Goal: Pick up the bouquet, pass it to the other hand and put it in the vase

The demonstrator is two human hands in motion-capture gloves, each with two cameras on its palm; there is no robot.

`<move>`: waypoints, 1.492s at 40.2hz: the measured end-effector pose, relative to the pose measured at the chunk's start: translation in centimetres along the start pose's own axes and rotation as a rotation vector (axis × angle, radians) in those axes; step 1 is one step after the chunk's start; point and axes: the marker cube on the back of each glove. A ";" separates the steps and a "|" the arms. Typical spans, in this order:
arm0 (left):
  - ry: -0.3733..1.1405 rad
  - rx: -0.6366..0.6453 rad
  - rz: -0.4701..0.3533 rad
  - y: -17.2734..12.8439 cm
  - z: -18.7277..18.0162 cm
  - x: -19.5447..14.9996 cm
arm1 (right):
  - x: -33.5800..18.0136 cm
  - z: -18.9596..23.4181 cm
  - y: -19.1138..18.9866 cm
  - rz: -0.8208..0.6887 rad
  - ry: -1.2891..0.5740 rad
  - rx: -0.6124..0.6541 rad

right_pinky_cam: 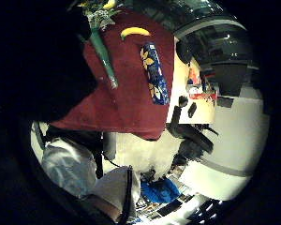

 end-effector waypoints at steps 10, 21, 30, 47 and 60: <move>0.003 0.003 0.003 0.1 -0.1 0.1 | 1.0 0.1 -1.4 0.073 -0.003 0.004; -0.039 -0.019 0.024 0.2 0.9 0.5 | 3.4 0.6 -6.2 0.145 -0.166 -0.034; -0.031 0.005 0.035 0.7 2.1 0.6 | 5.5 3.7 -10.6 0.286 -0.212 -0.091; -0.008 -0.028 -0.002 1.7 2.0 -1.3 | 5.3 11.8 -13.7 0.494 -0.172 -0.209; -0.005 -0.054 -0.025 2.1 2.1 -2.0 | 4.4 14.9 -12.9 0.545 -0.167 -0.305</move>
